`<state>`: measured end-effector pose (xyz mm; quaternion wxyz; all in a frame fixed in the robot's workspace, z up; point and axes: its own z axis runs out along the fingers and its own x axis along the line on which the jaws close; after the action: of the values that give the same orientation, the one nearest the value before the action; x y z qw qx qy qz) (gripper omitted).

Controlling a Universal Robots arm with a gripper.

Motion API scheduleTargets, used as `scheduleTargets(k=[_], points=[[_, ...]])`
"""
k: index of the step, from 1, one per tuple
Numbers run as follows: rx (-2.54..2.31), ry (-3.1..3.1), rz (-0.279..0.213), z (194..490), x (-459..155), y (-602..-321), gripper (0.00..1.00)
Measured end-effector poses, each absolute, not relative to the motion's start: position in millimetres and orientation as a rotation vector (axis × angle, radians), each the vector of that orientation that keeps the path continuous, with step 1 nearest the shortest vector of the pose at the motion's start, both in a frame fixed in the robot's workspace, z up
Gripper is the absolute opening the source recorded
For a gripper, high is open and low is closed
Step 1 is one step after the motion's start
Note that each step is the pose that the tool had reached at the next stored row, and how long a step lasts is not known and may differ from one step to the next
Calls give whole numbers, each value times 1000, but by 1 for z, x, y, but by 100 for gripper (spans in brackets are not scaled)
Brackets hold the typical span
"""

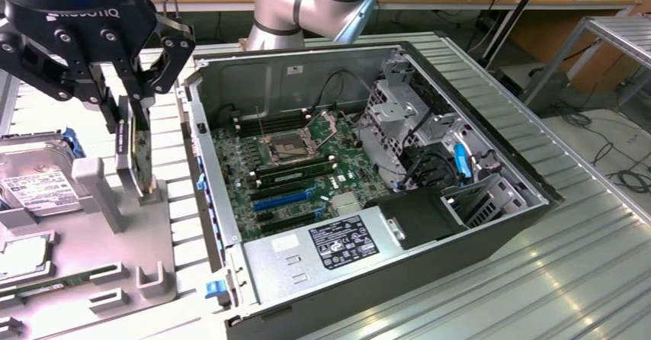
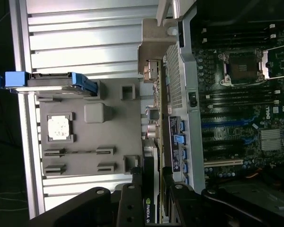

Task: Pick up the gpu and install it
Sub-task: 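Pick up the gpu and move the gpu toward the slot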

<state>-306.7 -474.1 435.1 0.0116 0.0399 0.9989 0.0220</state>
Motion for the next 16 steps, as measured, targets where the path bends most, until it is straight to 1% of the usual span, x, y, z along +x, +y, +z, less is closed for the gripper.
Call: scheduleTargets(k=[12, 16], points=[[124, 3115, 69, 435, -299, -474, 27], [124, 3115, 69, 435, -285, -474, 27]])
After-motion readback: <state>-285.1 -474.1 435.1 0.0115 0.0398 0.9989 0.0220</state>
